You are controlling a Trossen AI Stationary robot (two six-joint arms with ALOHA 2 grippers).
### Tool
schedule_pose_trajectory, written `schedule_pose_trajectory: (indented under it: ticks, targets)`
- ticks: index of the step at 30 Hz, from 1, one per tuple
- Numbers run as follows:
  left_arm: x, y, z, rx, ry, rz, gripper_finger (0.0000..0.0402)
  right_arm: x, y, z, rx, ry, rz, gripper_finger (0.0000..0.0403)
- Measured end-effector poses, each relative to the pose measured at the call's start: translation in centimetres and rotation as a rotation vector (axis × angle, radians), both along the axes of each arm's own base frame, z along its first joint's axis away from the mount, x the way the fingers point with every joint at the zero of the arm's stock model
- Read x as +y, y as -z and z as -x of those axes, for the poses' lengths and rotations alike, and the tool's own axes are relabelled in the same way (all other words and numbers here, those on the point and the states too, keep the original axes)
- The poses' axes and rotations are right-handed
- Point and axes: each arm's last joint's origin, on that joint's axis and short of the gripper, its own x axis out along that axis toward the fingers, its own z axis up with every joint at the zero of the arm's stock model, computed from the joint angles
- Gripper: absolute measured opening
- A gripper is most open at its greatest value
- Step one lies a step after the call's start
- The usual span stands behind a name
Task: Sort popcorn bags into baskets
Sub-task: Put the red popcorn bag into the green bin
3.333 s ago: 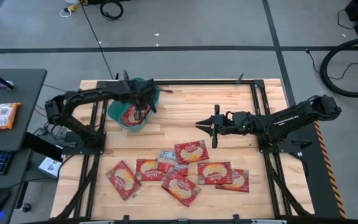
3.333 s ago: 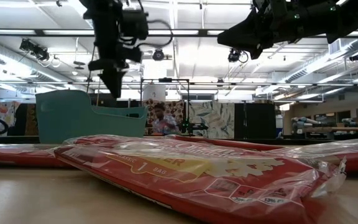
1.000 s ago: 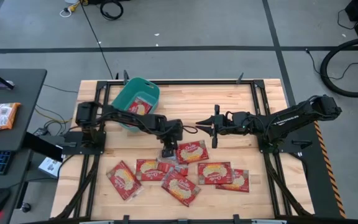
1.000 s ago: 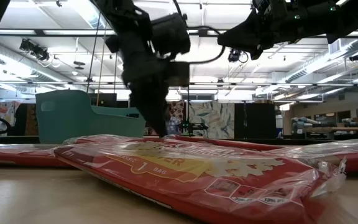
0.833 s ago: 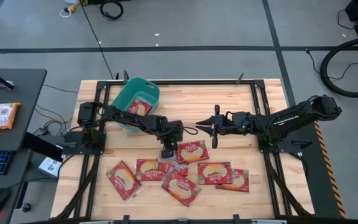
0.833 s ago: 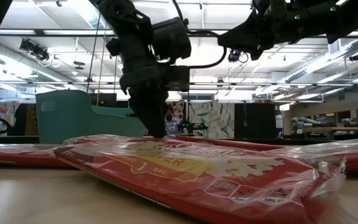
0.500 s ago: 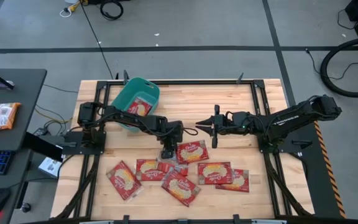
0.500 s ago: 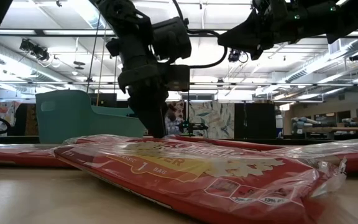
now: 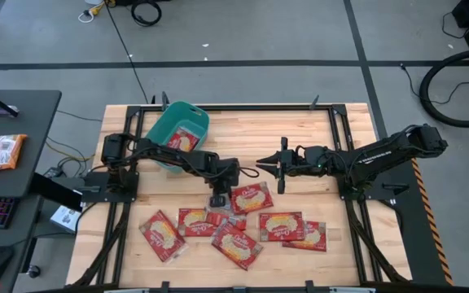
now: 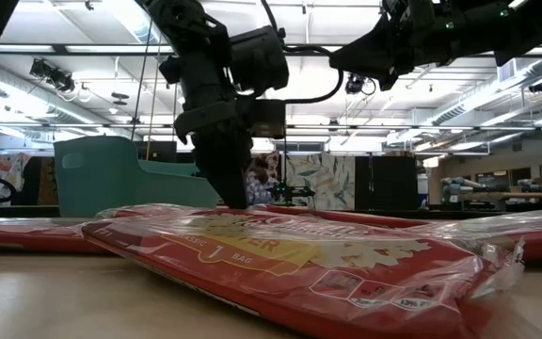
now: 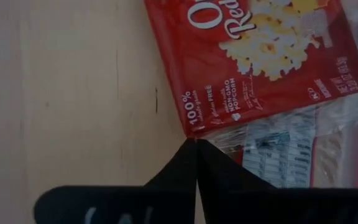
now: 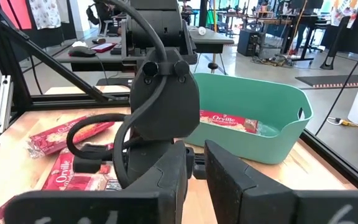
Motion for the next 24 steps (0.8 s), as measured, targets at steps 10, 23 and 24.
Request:
schedule_pose_trajectory:
  ticks: [10,23,24]
  targets:
    - [3.2,-6.1,2.4,-0.099,-0.075,-0.040,0.0003,0.0,0.0,0.0,0.000,0.000,0.000,0.0066]
    - [6.8,-12.2,6.6,-0.212,-0.201,-0.160,0.0001,0.0,0.0,0.0,0.001,0.000,0.000,0.0066]
    - [6.9,-12.4,6.9,-0.210,-0.209,-0.169,0.0001,0.0,0.0,0.0,0.001,0.000,0.000,0.0066]
